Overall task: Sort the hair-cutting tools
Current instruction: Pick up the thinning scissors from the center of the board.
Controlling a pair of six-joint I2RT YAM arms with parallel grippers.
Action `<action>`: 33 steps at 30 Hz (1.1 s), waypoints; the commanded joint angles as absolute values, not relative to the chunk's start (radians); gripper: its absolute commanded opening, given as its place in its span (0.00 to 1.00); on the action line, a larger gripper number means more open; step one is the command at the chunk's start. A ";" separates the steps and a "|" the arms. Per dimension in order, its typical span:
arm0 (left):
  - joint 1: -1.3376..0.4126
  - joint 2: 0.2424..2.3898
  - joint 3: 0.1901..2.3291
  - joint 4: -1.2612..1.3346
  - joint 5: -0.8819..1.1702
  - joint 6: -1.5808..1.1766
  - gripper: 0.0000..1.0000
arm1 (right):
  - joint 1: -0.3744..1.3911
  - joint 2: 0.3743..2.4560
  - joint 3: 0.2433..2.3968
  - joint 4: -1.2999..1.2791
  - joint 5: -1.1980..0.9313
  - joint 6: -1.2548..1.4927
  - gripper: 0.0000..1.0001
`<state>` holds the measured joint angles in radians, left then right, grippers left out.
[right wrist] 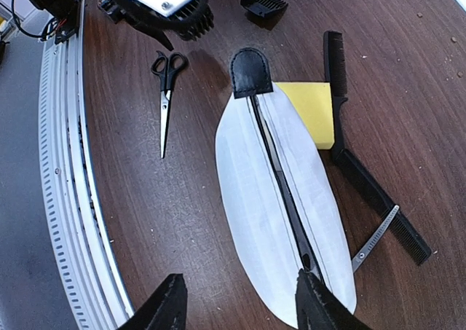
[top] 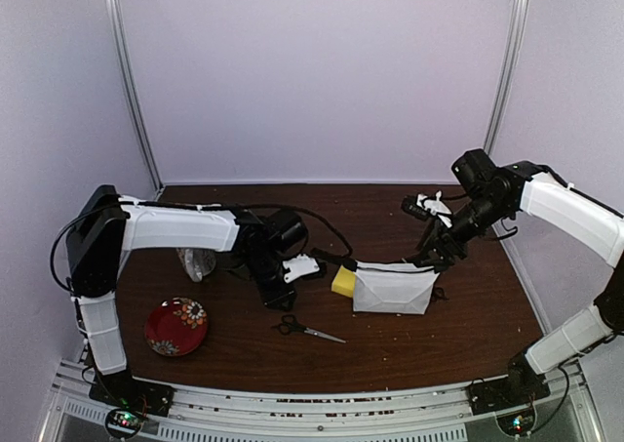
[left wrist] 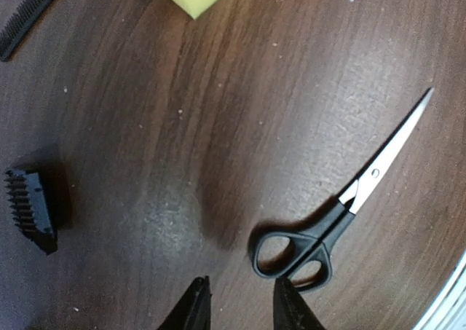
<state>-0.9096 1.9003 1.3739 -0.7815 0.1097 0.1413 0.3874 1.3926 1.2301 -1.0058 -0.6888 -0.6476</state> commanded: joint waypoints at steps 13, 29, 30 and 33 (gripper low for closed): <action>-0.904 2.049 1.438 -0.821 0.094 0.137 0.26 | 0.396 1.363 1.188 -0.956 -0.660 -0.625 0.53; -0.956 2.150 1.461 -0.919 0.061 0.124 0.04 | 0.407 1.360 1.337 -1.107 -0.676 -0.704 0.50; -0.956 2.151 1.455 -0.918 0.075 0.123 0.01 | 0.419 1.357 1.346 -1.117 -0.680 -0.708 0.50; -0.949 2.134 1.437 -0.912 0.124 0.118 0.00 | 0.484 1.350 1.363 -1.122 -0.663 -0.722 0.50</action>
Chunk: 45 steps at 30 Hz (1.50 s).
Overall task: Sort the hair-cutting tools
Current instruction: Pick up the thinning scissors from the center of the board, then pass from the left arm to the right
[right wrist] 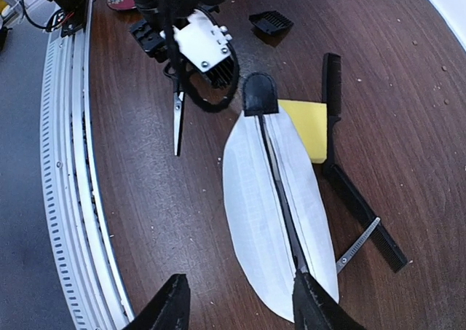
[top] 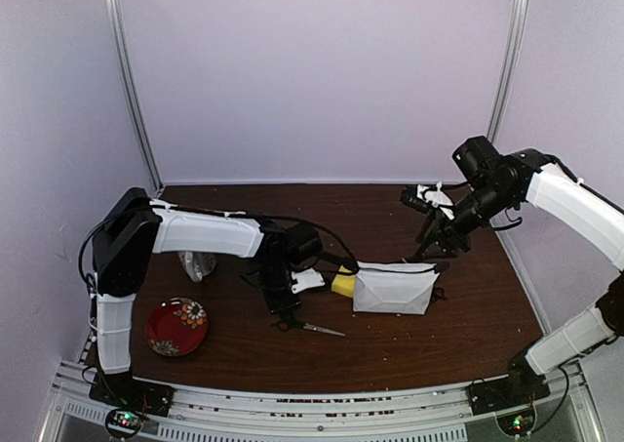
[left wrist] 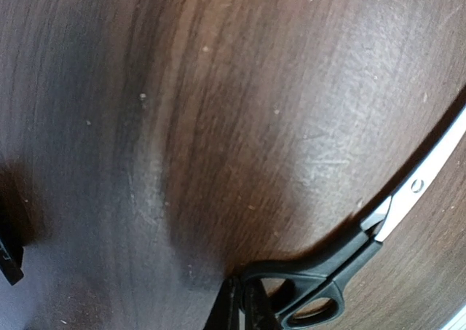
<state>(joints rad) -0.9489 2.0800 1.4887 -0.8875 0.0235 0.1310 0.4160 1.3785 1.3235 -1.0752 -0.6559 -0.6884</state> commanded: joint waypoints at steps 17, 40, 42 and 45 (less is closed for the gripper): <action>-0.822 1.982 1.444 -0.984 0.519 0.081 0.00 | 0.989 1.515 1.549 -1.107 -0.258 -0.800 0.49; -0.818 1.940 1.558 -1.072 0.850 -0.064 0.00 | 1.235 1.698 1.476 -0.947 0.087 -0.889 0.33; -0.817 1.942 1.556 -1.072 0.862 -0.058 0.00 | 1.235 1.701 1.468 -0.937 0.107 -0.890 0.31; -0.818 1.948 1.555 -1.072 0.880 -0.050 0.00 | 1.236 1.704 1.451 -0.909 0.141 -0.901 0.29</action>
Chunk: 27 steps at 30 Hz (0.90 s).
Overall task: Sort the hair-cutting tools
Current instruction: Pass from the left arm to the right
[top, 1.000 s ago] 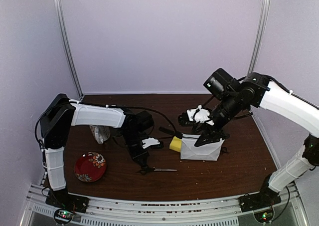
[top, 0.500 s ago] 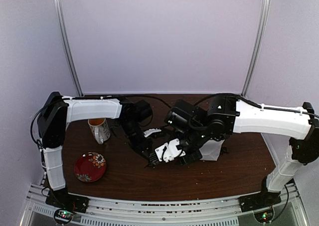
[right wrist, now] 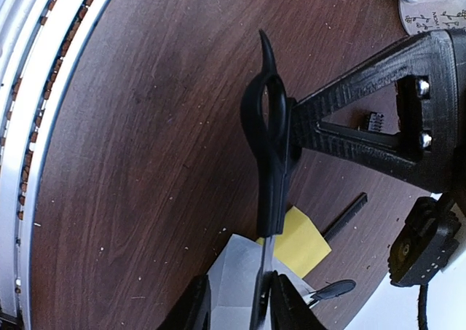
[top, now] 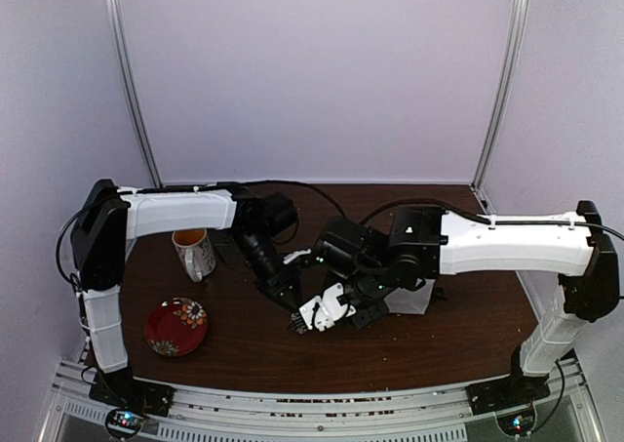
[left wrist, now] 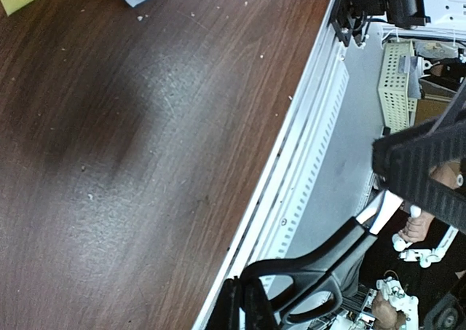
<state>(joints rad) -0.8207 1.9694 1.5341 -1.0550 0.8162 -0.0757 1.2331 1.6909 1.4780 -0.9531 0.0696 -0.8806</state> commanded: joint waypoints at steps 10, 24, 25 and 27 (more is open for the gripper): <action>-0.817 1.969 1.555 -1.091 0.888 -0.026 0.00 | 1.239 1.711 1.427 -0.847 0.246 -0.911 0.17; -0.813 2.002 1.558 -1.091 0.925 -0.019 0.00 | 1.243 1.654 1.430 -0.857 0.245 -0.895 0.25; -0.812 2.005 1.560 -1.091 0.926 -0.018 0.00 | 1.244 1.653 1.428 -0.857 0.245 -0.896 0.24; -0.810 2.008 1.560 -1.092 0.929 -0.018 0.00 | 1.243 1.652 1.428 -0.864 0.241 -0.897 0.20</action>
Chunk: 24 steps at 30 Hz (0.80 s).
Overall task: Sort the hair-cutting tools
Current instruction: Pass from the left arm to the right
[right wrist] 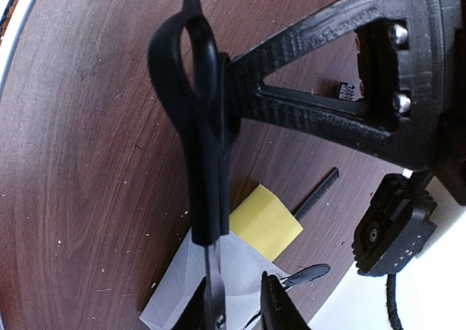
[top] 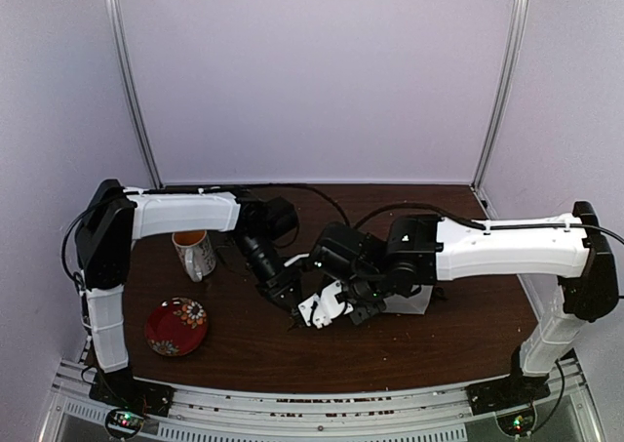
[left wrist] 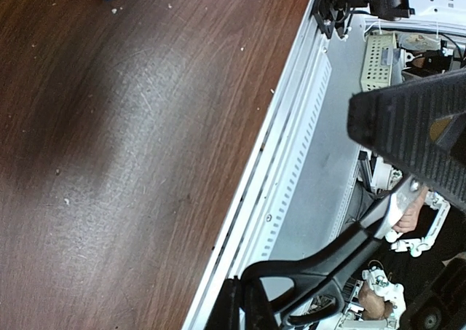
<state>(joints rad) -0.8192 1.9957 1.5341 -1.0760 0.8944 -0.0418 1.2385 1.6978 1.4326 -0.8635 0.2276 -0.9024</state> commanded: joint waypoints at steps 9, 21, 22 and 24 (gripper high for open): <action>-0.805 2.014 1.558 -1.092 0.938 -0.014 0.00 | 1.251 1.650 1.425 -0.878 0.224 -0.900 0.07; -0.765 1.907 1.568 -0.903 0.726 -0.111 0.36 | 1.154 1.552 1.348 -0.916 0.098 -0.819 0.00; -0.756 1.900 1.568 -0.859 0.707 -0.147 0.37 | 1.129 1.532 1.337 -0.923 0.077 -0.801 0.00; -0.746 1.899 1.586 -0.782 0.679 -0.205 0.38 | 1.072 1.488 1.314 -0.936 0.029 -0.761 0.00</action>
